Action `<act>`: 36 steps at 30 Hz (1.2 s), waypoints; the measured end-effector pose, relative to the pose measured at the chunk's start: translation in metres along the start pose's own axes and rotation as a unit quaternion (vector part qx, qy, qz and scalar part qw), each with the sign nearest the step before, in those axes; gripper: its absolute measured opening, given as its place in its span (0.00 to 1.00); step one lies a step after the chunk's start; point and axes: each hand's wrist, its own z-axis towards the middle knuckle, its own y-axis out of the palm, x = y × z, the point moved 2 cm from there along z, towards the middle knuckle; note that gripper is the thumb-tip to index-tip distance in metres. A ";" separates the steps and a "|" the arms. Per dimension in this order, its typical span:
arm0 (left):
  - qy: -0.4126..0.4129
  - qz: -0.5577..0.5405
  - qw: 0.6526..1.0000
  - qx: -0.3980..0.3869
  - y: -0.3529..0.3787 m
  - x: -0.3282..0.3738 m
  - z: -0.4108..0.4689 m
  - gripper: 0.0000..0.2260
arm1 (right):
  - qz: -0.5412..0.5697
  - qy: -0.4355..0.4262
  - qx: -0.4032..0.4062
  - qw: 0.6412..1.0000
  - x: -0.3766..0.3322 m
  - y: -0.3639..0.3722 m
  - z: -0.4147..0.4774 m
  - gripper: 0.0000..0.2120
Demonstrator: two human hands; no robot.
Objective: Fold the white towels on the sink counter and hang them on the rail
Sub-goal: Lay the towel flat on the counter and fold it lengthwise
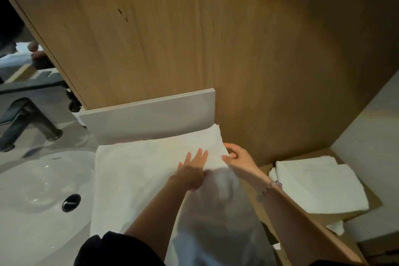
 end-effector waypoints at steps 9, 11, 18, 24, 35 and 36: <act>-0.030 0.025 0.999 -0.016 0.003 -0.002 0.010 0.29 | 0.014 0.101 -0.043 0.994 0.006 -0.007 -0.008 0.16; -0.038 0.038 0.998 -0.010 0.008 -0.003 0.011 0.31 | 0.031 0.118 -0.108 0.987 0.008 -0.009 -0.018 0.09; 0.022 0.051 0.996 0.076 -0.046 0.028 -0.003 0.33 | 0.069 0.020 -0.049 0.996 0.007 -0.012 -0.029 0.03; 0.240 0.296 0.922 0.062 -0.084 0.076 -0.004 0.18 | 0.102 0.032 0.026 0.994 0.005 0.002 -0.036 0.07; 0.177 0.356 0.911 0.109 -0.090 0.072 0.004 0.12 | -0.055 0.017 -0.035 0.998 0.007 -0.013 -0.048 0.17; 0.174 0.356 0.911 0.118 -0.091 0.069 0.005 0.12 | -0.039 0.023 -0.045 0.998 0.010 -0.014 -0.050 0.18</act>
